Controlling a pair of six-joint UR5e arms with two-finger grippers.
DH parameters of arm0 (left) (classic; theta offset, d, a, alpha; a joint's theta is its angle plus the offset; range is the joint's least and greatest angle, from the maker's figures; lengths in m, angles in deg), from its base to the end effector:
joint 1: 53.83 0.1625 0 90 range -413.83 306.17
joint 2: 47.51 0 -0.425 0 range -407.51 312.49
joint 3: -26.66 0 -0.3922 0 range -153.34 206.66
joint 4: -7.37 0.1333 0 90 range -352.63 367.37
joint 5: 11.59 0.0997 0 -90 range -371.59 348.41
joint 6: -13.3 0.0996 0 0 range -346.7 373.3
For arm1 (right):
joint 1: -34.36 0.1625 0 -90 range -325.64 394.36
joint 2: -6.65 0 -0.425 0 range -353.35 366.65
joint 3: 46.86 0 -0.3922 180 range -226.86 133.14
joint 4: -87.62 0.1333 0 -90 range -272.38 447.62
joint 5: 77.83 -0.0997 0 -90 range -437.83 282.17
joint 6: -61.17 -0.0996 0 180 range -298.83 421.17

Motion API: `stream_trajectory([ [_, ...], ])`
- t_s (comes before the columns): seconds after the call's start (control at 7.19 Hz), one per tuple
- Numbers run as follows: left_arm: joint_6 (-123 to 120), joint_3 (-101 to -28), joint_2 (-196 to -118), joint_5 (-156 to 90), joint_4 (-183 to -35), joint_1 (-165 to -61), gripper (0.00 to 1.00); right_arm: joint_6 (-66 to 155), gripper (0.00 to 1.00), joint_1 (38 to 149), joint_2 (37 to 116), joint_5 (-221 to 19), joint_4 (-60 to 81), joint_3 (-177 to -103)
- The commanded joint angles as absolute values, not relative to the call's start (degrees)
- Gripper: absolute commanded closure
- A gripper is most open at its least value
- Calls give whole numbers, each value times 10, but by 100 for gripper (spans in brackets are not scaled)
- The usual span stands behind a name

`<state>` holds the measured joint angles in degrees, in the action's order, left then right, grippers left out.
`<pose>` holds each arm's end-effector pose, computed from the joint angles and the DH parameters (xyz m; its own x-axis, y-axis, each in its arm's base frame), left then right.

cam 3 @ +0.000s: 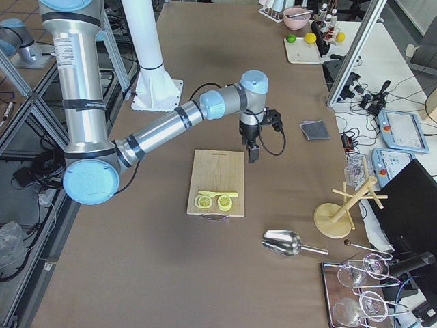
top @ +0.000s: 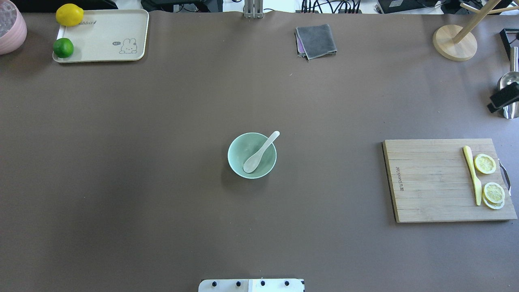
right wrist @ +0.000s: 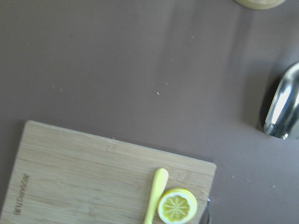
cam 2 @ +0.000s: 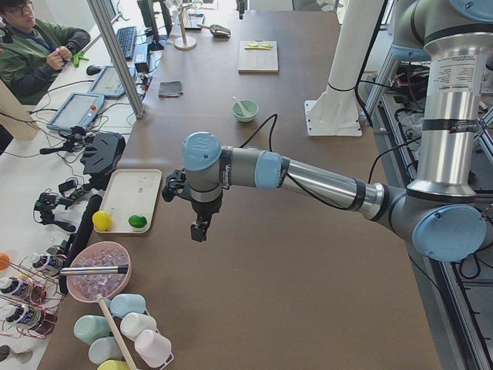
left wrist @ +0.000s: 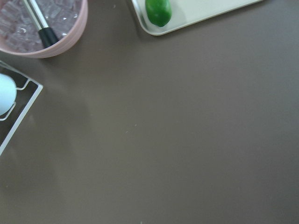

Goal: Place spoon in bowl

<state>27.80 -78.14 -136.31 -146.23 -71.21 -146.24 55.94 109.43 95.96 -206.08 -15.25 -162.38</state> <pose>-0.0832 -0.4715 0.5622 0.6999 0.2469 -0.6703 -0.1376 0.9674 0.2126 -0.0524 -0.4746 0.4674 0.7418 -0.2532 0.6209 0.1838 0.9673 0.1749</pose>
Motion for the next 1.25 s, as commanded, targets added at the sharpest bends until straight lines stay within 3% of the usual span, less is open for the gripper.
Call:
stream_trajectory([
  [0.0,282,-755,-1321,-1458,-753,-1485,1,696,0,1190,1045,-2074,-149,-1602],
  [0.42,286,-793,-1272,-1457,-762,-1491,1,707,0,1257,1070,-2083,-81,-1517],
  [1.11,286,-793,-1249,-1456,-762,-1490,1,738,0,1309,1120,-2149,-68,-1536],
])
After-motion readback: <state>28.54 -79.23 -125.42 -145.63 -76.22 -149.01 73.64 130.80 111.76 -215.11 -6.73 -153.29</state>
